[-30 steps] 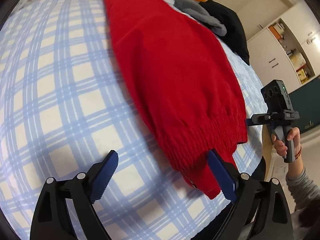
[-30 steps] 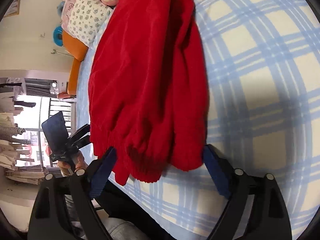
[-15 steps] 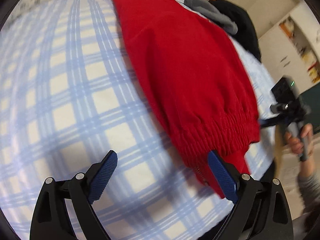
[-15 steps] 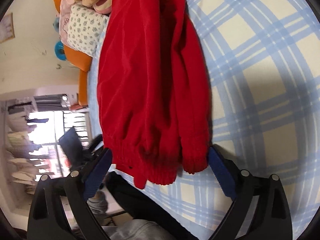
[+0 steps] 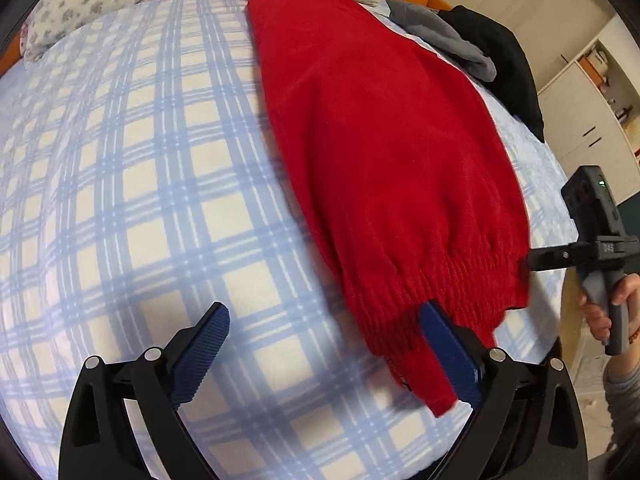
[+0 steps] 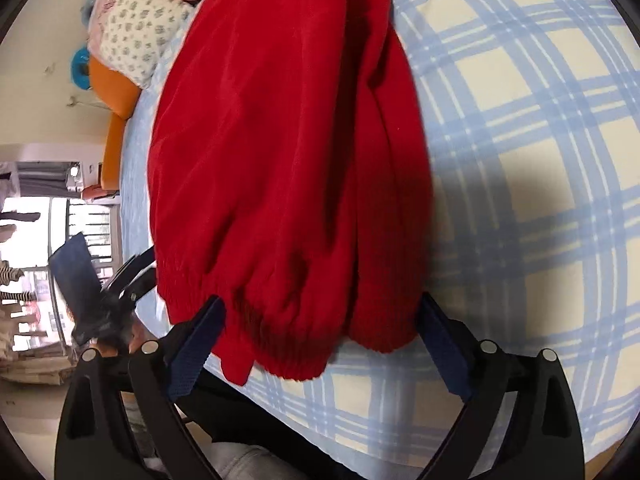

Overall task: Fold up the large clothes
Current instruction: 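Close both tools on the ribbed hem of the folded strip, then lift the hem with both tools and fold it toward the collar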

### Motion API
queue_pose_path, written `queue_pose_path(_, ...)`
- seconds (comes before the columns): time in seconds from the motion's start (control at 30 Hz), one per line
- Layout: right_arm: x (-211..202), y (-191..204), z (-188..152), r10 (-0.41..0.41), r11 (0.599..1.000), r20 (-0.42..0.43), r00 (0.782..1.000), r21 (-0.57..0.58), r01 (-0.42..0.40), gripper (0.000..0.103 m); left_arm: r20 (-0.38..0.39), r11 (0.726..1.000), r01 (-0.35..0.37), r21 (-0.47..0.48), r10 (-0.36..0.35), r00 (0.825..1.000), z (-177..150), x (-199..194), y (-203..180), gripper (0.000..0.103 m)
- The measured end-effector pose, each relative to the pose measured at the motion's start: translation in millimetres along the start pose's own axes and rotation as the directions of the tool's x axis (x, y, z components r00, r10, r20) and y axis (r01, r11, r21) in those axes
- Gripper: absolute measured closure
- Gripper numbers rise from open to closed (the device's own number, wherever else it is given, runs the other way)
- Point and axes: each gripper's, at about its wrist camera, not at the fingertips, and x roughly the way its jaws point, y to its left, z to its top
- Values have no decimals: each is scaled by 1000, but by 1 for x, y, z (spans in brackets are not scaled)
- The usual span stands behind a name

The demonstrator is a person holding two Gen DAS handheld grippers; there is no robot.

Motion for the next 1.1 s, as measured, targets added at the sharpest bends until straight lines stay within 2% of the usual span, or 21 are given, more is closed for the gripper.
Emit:
queue_pose_path(0.1,2,-5,4,63,997,-7,998,56,-62,4,-38,991,91,-101,-95,995,1,11,12,6)
queue_pose_path(0.17,3,-11,3,95,993,-13,995,78,-94,4,-45,974,165,-158,-174,984,-1,21,20,6)
queue_pose_path(0.23,4,-21,3,141,985,-5,990,104,-140,4,-29,928,280,-247,-296,955,-6,30,35,6)
queue_pose_path(0.27,4,-23,4,161,981,-1,987,112,-160,4,2,900,340,-274,-353,936,-8,30,42,6)
queue_pose_path(0.3,3,-26,3,187,976,1,982,115,-186,4,56,836,448,-316,-455,889,-12,31,52,6)
queue_pose_path(0.33,0,-31,2,206,971,4,979,120,-205,4,95,780,517,-354,-520,849,-17,32,58,6)
queue_pose_path(0.37,0,-32,1,220,968,6,976,123,-219,4,127,740,558,-377,-555,822,-19,33,63,6)
queue_pose_path(0.4,0,-33,0,231,966,6,973,121,-230,4,145,732,563,-382,-555,819,-21,33,66,6)
queue_pose_path(0.5,0,-31,2,222,967,8,975,124,-221,4,140,783,525,-334,-510,849,-24,37,53,6)
queue_pose_path(0.53,-1,-32,4,216,969,7,976,120,-216,4,131,788,527,-317,-514,848,-21,39,45,6)
queue_pose_path(0.6,-1,-29,4,211,970,8,977,123,-210,4,96,764,568,-306,-569,817,-20,47,27,6)
queue_pose_path(0.63,-1,-28,4,216,969,8,976,123,-216,4,71,766,568,-302,-576,815,-17,52,19,5)
queue_pose_path(0.67,0,-25,6,222,968,6,975,120,-221,4,64,791,539,-288,-546,835,-15,53,12,3)
queue_pose_path(0.77,-4,-26,6,242,963,10,970,123,-242,4,10,829,490,-270,-506,862,-10,65,-4,3)
queue_pose_path(0.83,1,-26,7,221,969,2,975,111,-219,5,-21,852,454,-261,-475,879,-6,72,-12,3)
queue_pose_path(0.9,4,-22,7,173,982,5,985,81,-173,10,-55,869,412,-275,-442,895,-1,72,-16,9)
queue_pose_path(0.93,3,-18,6,132,990,7,991,57,-132,23,-71,875,395,-281,-429,900,0,71,-14,13)
queue_pose_path(0.97,3,-15,6,113,993,9,994,45,-114,37,-90,879,378,-293,-418,904,2,72,-14,23)
queue_pose_path(1.03,4,-15,6,151,987,-14,988,59,-150,47,-120,874,364,-322,-419,900,4,72,-10,32)
queue_pose_path(1.1,5,-10,9,158,986,-35,987,67,-156,49,-144,871,356,-339,-422,895,4,68,-6,40)
